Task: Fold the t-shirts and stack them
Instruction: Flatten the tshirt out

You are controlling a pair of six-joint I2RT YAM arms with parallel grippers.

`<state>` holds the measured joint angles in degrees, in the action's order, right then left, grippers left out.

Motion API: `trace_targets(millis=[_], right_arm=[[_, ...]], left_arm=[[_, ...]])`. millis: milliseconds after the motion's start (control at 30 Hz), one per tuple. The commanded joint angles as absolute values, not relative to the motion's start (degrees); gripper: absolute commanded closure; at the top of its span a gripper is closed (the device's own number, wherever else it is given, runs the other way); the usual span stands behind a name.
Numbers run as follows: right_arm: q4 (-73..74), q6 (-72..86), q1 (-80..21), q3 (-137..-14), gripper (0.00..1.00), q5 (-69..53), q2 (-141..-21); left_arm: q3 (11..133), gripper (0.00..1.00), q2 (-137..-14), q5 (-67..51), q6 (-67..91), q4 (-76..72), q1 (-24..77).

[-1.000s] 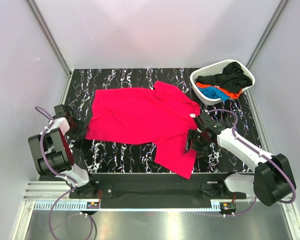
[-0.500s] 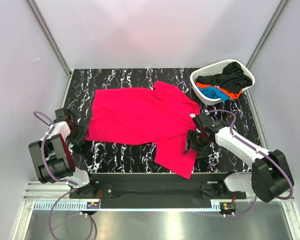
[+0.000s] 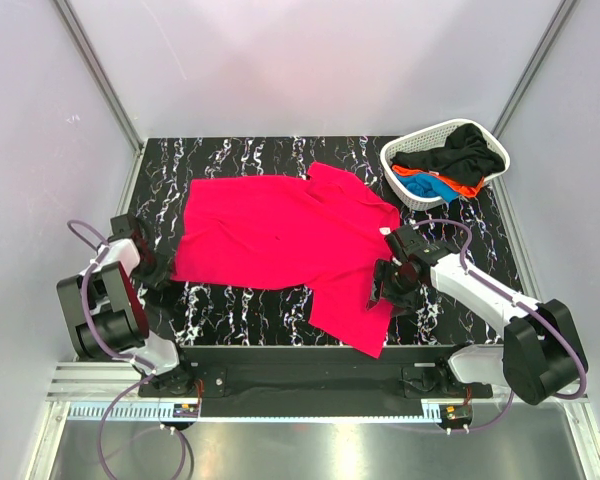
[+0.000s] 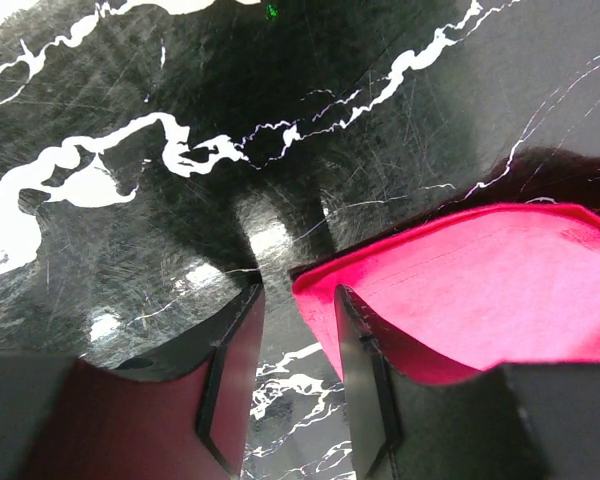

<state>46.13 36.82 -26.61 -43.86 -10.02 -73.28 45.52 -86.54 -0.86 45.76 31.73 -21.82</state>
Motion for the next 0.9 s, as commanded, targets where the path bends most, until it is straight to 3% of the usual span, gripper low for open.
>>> trace_targets(millis=[0, 200, 333, 433, 533, 633, 700, 867], right_arm=[[45.4, 38.0, -26.5, -45.9, 0.31, -9.1, -72.7], [45.4, 38.6, -26.5, -45.6, 0.32, -8.8, -72.2], [45.4, 38.8, -26.5, -45.6, 0.32, -8.7, -71.9], [45.4, 39.1, -26.5, -45.5, 0.31, -8.9, -72.0], [45.4, 39.3, -26.5, -46.1, 0.32, -9.1, -72.9], [45.3, 38.9, -26.5, -47.7, 0.31, -9.0, -74.7], [45.1, 38.6, -26.5, -48.8, 0.31, -8.7, -75.8], [44.2, 37.9, -26.5, -51.8, 0.31, -8.4, -81.2]], left_arm=[[43.5, 0.57, -90.5, 0.4, 45.6, 31.0, -20.7], [42.6, 0.53, -91.7, 0.4, 47.2, 30.8, -19.6], [44.3, 0.57, -94.1, 1.1, 46.8, 30.3, -19.6], [46.2, 0.63, -95.4, 0.7, 45.8, 29.5, -19.7], [47.7, 0.75, -96.0, -1.3, 44.9, 28.5, -19.6], [47.6, 0.78, -94.3, -2.9, 43.9, 27.7, -19.5], [46.8, 0.98, -93.4, -3.4, 43.6, 27.5, -19.5], [44.0, 1.0, -89.9, -3.7, 43.5, 27.8, -19.5]])
